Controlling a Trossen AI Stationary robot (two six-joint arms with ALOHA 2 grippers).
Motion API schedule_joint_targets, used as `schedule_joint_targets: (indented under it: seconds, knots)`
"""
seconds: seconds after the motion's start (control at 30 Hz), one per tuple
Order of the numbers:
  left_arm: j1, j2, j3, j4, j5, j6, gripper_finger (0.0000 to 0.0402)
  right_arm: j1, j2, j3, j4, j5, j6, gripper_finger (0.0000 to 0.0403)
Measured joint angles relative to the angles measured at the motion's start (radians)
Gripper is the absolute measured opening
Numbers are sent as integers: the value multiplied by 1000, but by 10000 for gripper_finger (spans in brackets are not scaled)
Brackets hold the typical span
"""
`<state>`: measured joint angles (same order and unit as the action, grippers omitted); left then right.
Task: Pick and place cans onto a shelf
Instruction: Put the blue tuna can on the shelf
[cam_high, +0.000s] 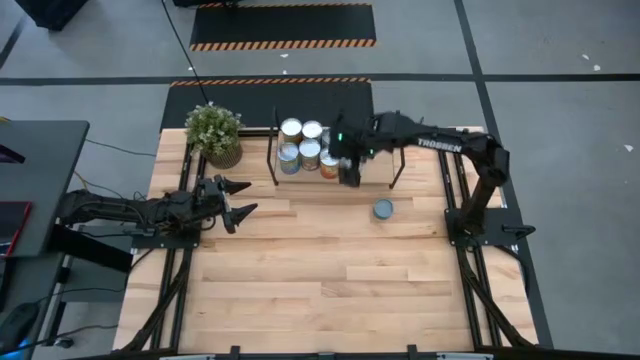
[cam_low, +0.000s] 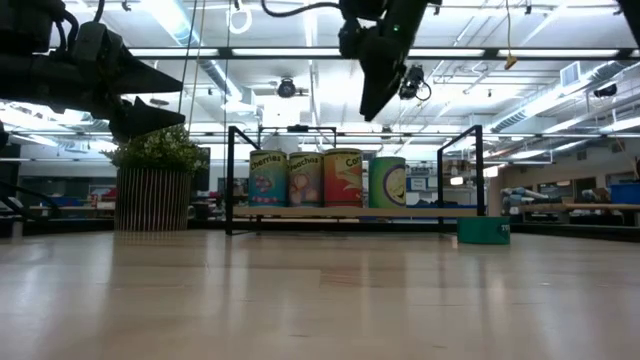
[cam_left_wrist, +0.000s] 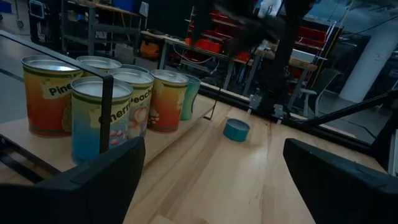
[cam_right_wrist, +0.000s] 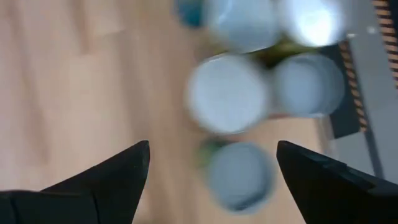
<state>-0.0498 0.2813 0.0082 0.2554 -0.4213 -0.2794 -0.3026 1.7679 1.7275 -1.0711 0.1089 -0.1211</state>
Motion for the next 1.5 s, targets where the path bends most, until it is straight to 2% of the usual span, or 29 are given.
schedule_joint_targets:
  seconds: [0.2,0.33,0.47,0.63,0.87,1.17,1.3,1.5]
  knots:
    - [0,0,0,0,0,-6,389,151,-12,-191,13,-12,50,359]
    - [0,0,0,0,0,-30,389,203,-11,-311,25,-10,88,359]
    - [0,0,0,1,0,-51,389,194,-12,-398,38,-2,118,363]
    - [0,0,0,2,0,-52,389,174,-12,-480,105,-5,54,375]
    - [0,0,0,1,15,-53,389,140,-12,-545,109,3,38,389]
    - [0,0,0,1,15,-52,389,133,-12,-645,132,22,24,388]
    - [0,0,0,1,15,-51,389,132,-12,-677,134,25,24,375]
    - [0,0,0,1,15,-51,389,129,-12,-686,131,19,47,317]
